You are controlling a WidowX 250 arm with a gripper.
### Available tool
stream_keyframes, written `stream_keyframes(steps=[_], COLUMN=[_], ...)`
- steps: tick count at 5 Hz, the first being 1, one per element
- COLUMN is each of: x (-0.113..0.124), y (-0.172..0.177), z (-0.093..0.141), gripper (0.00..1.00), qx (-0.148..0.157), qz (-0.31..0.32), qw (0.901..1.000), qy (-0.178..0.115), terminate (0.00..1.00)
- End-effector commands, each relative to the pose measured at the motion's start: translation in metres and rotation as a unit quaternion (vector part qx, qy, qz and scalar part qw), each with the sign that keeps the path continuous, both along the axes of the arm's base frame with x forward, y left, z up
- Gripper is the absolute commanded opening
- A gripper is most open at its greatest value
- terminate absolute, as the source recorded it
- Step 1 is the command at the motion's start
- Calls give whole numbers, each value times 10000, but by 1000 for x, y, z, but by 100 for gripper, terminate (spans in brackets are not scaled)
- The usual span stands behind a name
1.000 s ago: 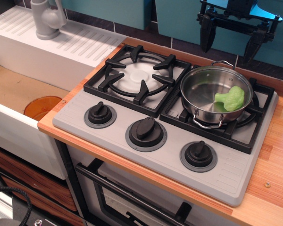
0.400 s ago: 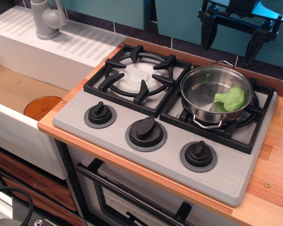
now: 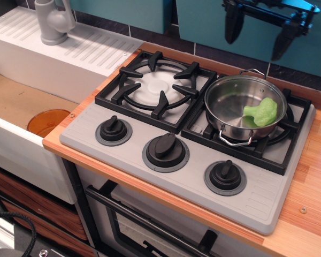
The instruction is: Put cauliflower in pot or pan an put pot or pan on stove
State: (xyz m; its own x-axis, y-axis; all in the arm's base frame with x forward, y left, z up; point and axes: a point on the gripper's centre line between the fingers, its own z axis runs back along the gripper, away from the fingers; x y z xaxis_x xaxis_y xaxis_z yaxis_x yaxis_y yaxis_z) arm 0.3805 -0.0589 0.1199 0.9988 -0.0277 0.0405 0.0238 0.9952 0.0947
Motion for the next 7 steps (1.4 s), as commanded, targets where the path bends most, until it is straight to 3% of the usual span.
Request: stream_keyframes(steps=[1,4,6,7], x=[1,-19,-21,-20], y=[22,29,27,24], z=[8,-29,-50,-60], gripper=[100,100,100,0], qx=[-17,-41,-42,11], qz=[-41,-49,-35,11], qw=[9987,9969,9953,9953], qy=[-507,-787,-966,-971], terminate=[0,0,0,0])
